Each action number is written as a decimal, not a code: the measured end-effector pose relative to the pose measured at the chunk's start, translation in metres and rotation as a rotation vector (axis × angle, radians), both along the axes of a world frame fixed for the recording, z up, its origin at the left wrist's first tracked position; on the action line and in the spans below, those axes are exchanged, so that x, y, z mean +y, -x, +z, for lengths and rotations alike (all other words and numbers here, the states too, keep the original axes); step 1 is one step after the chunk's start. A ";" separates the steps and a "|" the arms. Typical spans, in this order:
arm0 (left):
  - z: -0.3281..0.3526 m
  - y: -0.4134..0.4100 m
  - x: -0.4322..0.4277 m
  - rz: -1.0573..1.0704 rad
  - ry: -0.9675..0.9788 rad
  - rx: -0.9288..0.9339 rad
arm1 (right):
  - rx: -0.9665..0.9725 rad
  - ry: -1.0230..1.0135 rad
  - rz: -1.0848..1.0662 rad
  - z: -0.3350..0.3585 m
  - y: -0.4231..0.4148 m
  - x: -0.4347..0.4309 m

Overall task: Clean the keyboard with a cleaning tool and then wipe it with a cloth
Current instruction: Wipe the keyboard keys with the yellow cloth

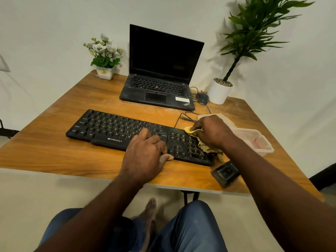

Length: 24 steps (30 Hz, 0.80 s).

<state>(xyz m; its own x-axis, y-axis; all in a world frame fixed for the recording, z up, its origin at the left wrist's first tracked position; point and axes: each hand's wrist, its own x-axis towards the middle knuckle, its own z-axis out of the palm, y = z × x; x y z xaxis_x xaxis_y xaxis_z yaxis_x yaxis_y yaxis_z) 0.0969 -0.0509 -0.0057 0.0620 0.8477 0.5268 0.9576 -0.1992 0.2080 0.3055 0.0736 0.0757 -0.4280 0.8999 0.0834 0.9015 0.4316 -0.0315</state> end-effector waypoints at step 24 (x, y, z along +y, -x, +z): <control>0.004 0.000 -0.005 0.071 0.019 -0.046 | 0.306 -0.115 -0.260 -0.045 0.033 -0.150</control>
